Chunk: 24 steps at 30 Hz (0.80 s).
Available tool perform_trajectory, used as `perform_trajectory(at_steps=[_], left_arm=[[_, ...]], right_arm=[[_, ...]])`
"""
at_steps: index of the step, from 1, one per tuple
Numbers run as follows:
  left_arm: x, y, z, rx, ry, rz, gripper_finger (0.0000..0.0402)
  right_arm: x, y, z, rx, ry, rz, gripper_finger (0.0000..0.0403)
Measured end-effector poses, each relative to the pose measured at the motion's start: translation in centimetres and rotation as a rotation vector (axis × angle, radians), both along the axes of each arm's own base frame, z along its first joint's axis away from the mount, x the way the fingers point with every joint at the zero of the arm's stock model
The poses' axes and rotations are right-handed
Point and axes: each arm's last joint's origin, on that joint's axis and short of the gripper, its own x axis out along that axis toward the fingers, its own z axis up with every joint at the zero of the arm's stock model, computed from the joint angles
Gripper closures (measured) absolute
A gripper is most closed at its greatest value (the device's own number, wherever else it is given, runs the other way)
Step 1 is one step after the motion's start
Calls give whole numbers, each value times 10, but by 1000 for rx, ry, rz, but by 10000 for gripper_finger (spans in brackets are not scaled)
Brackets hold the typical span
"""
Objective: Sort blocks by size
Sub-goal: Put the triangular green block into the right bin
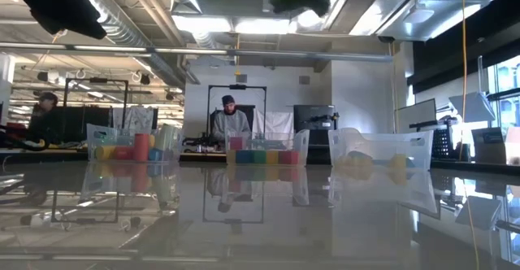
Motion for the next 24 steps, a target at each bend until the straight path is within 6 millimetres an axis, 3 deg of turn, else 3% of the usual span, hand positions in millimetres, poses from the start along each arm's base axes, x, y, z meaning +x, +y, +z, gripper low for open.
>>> perform_trajectory(at_steps=[12, 17, 24], left_arm=[[0, 0, 0, 3, 2, -2, 251], [0, 0, 0, 4, 1, -2, 251], [0, 0, 0, 4, 1, -2, 251]], right_arm=[[-59, -87, 9, 181, 190, -301, 249], [-71, -124, -1, 278, 265, -408, 249], [-90, -169, -32, 440, 327, -503, 249]])
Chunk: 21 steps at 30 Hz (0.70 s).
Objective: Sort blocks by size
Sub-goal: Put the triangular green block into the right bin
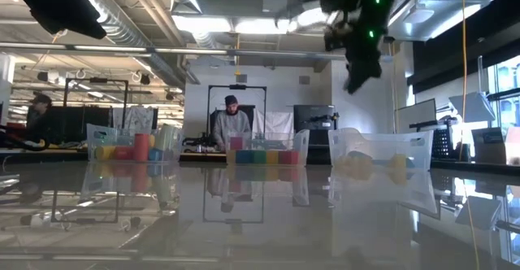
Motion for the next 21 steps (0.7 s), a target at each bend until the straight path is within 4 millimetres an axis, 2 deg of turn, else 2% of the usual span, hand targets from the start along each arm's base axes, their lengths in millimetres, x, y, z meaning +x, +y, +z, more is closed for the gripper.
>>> perform_trajectory(at_steps=[12, 21], left_arm=[[0, 1, 0, 21, -13, 12, 251], [0, 1, 0, 25, -15, 16, 251]], right_arm=[[-32, -39, -56, 190, -6, -91, 249], [-39, -40, -77, 254, -37, -80, 248]])
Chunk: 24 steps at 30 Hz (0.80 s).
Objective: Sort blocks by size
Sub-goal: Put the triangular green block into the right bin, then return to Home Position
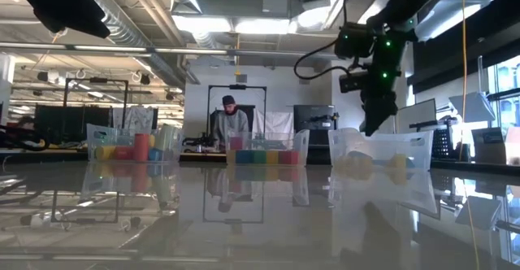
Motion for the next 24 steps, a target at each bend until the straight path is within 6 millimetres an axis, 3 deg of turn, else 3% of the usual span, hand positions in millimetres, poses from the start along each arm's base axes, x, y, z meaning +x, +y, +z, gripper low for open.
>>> perform_trajectory(at_steps=[7, 16, 24], left_arm=[[0, 0, 0, 2, -4, 5, 251], [0, 0, 0, 2, -4, 5, 251], [1, 0, 0, 7, -6, -1, 251]], right_arm=[[-1, 1, -3, 0, 2, 0, 238], [0, 1, -3, 20, -13, 10, 153], [10, 7, -1, 47, -85, 75, 144]])
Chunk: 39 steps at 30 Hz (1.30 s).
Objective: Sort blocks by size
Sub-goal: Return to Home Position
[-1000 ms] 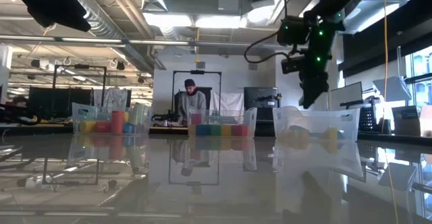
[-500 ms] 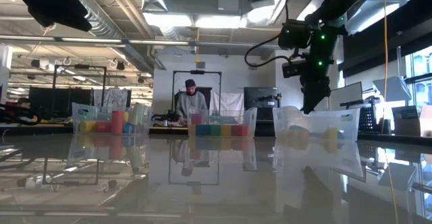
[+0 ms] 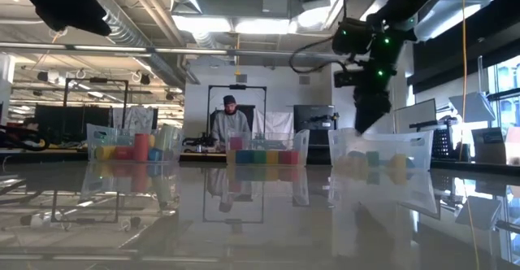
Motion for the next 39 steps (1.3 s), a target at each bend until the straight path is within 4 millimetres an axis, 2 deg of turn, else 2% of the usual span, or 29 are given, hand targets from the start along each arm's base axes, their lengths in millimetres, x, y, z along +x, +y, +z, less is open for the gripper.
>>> perform_trajectory(at_steps=[7, 12, 17, 25, 29, 34, 39], left_arm=[[13, 8, 4, 82, -17, -21, 251], [23, 18, 6, 109, 5, -45, 251], [30, 26, 7, 132, 21, -64, 251], [35, 33, 7, 196, 57, -114, 259], [35, 35, 8, 219, 62, -120, 290], [32, 38, 10, 256, 73, -140, 334], [24, 49, 16, 259, 86, -114, 367]], right_arm=[[31, 28, 9, -44, -174, 188, 165], [50, 51, 16, -58, -289, 322, 211], [58, 68, 19, -55, -339, 413, 261], [72, 101, 31, -50, -478, 701, 331], [73, 119, 41, -88, -533, 799, 363], [64, 132, 59, -86, -604, 885, 396], [49, 135, 83, -122, -682, 918, 393]])
